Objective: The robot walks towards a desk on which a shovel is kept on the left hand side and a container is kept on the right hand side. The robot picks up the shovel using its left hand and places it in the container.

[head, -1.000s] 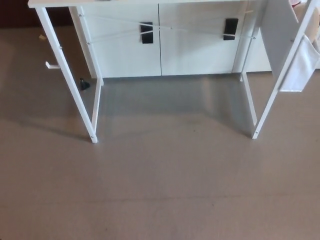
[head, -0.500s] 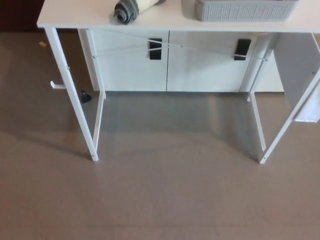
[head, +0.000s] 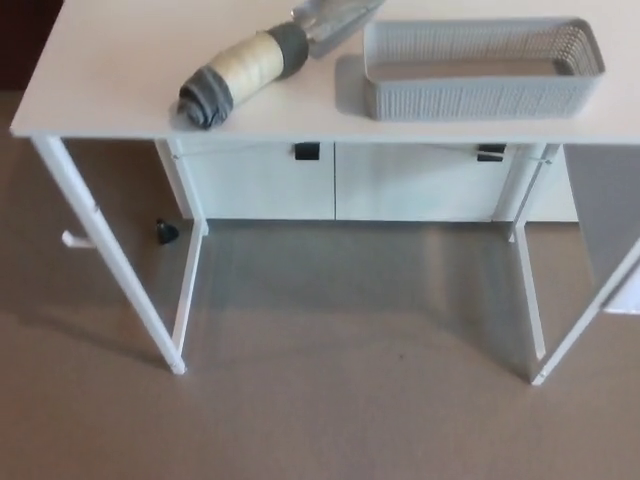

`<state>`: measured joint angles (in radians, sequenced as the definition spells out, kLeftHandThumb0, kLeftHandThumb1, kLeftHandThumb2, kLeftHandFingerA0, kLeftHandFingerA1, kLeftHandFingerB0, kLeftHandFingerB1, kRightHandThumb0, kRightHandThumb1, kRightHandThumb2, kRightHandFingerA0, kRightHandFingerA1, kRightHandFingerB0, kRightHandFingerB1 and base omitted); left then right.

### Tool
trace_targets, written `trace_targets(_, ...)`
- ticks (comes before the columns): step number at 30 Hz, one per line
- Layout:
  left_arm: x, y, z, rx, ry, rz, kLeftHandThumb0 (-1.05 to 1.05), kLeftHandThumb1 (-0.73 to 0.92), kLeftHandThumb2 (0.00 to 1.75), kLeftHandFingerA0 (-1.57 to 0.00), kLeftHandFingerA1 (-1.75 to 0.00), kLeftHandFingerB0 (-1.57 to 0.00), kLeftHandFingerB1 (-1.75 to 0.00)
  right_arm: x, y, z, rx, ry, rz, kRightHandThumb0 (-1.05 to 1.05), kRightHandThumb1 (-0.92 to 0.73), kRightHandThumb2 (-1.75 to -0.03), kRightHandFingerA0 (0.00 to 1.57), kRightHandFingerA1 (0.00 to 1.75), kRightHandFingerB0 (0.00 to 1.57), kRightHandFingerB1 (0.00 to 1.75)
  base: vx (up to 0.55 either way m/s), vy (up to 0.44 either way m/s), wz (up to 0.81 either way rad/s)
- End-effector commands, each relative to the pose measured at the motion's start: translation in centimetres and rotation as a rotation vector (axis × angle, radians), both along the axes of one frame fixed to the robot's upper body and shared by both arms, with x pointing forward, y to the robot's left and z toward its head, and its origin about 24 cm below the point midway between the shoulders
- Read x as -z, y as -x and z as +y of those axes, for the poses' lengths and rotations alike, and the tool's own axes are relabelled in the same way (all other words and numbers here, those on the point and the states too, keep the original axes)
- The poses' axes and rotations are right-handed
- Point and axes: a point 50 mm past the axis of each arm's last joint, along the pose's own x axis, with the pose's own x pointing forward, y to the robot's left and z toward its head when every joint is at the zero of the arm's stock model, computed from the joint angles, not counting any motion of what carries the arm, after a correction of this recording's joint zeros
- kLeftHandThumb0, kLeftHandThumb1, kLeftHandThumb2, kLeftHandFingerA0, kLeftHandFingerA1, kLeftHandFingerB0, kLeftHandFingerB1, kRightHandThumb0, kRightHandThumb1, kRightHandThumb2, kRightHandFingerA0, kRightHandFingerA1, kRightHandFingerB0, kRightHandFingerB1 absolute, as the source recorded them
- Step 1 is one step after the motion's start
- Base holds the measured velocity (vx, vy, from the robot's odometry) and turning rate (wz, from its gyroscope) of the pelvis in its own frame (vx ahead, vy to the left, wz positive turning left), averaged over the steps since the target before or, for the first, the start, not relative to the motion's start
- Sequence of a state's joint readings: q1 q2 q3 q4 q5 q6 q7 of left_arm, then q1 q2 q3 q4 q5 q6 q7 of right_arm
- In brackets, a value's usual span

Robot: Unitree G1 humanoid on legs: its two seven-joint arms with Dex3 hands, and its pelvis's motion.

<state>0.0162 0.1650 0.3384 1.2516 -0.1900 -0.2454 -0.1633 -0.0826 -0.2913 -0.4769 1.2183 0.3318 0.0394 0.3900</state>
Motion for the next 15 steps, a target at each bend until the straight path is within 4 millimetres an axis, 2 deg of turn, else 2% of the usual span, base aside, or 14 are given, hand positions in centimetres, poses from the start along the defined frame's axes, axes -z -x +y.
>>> trace_targets(1,-0.22,0.71,0.48,0.025,-0.055,-0.005,-0.07,0.66,0.63,-0.23,-0.47,-0.16,-0.37,-0.08,0.71,-0.49,-0.032,0.046,0.016,-0.05,-0.61,-0.60,0.31,0.58,0.20,0.47,0.30,0.152,-0.29)
trace_targets(2,-0.19,0.91,0.43,0.028,-0.054,-0.007,-0.07,0.66,0.64,-0.23,-0.48,-0.17,-0.38,-0.06,0.70,-0.45,-0.041,0.056,0.019,-0.07,-0.59,-0.60,0.29,0.58,0.22,0.48,0.34,0.151,-0.12)
trace_targets(3,-0.16,1.10,0.39,0.035,-0.056,-0.004,-0.07,0.48,0.96,-0.17,-0.56,-0.11,-0.51,-0.04,0.72,-0.41,-0.049,0.060,0.021,-0.08,-0.58,-0.60,0.29,0.58,0.22,0.49,0.41,0.221,0.35)
trace_targets(4,-0.09,1.33,0.38,0.033,-0.061,0.007,-0.09,0.47,0.96,-0.19,-0.56,-0.13,-0.52,0.00,0.85,-0.39,-0.053,0.059,0.021,-0.09,-0.53,-0.70,0.31,0.60,0.16,0.49,0.31,0.118,-0.63)
trace_targets(5,-0.05,1.47,0.39,0.077,-0.107,0.043,-0.16,0.45,0.94,-0.22,-0.56,-0.12,-0.51,0.01,0.94,-0.36,-0.072,0.059,0.022,-0.08,-0.61,-0.60,0.28,0.57,0.20,0.47,0.31,0.136,-0.21)
trace_targets(6,-0.04,1.54,0.39,0.086,-0.117,0.050,-0.16,0.45,0.94,-0.22,-0.56,-0.12,-0.51,0.01,1.05,-0.39,-0.091,0.063,0.028,-0.08,-0.63,-0.60,0.28,0.56,0.19,0.46,0.31,0.130,-0.04)
trace_targets(7,-0.05,1.54,0.44,0.100,-0.125,0.059,-0.17,0.46,0.94,-0.20,-0.56,-0.11,-0.50,0.02,1.05,-0.38,-0.090,0.068,0.030,-0.08,-0.53,-0.73,0.34,0.62,0.14,0.48,0.24,0.093,0.03)
trace_targets(9,-0.06,1.55,0.50,0.107,-0.129,0.065,-0.17,0.47,0.94,-0.21,-0.56,-0.12,-0.51,0.03,1.02,-0.35,-0.088,0.070,0.028,-0.09,-0.52,-0.72,0.34,0.62,0.17,0.49,0.23,0.065,0.04)
trace_targets(10,-0.03,1.55,0.48,0.091,-0.125,0.063,-0.16,0.46,0.94,-0.23,-0.56,-0.14,-0.51,0.01,0.94,-0.36,-0.092,0.073,0.031,-0.09,-0.39,-0.89,0.27,0.61,0.20,0.57,0.20,0.063,0.04)
trace_targets(14,-0.05,1.67,0.53,0.093,-0.134,0.066,-0.16,0.46,0.94,-0.23,-0.56,-0.15,-0.52,0.12,1.02,-0.27,-0.083,0.075,0.037,-0.06,-0.42,-0.90,0.28,0.61,0.19,0.56,0.18,-0.005,0.09)
trace_targets(15,-0.10,1.62,0.52,0.089,-0.133,0.055,-0.16,0.46,0.94,-0.22,-0.57,-0.15,-0.52,0.14,1.03,-0.24,-0.084,0.076,0.035,-0.05,-0.61,-0.59,0.34,0.58,0.22,0.47,0.20,-0.110,0.05)
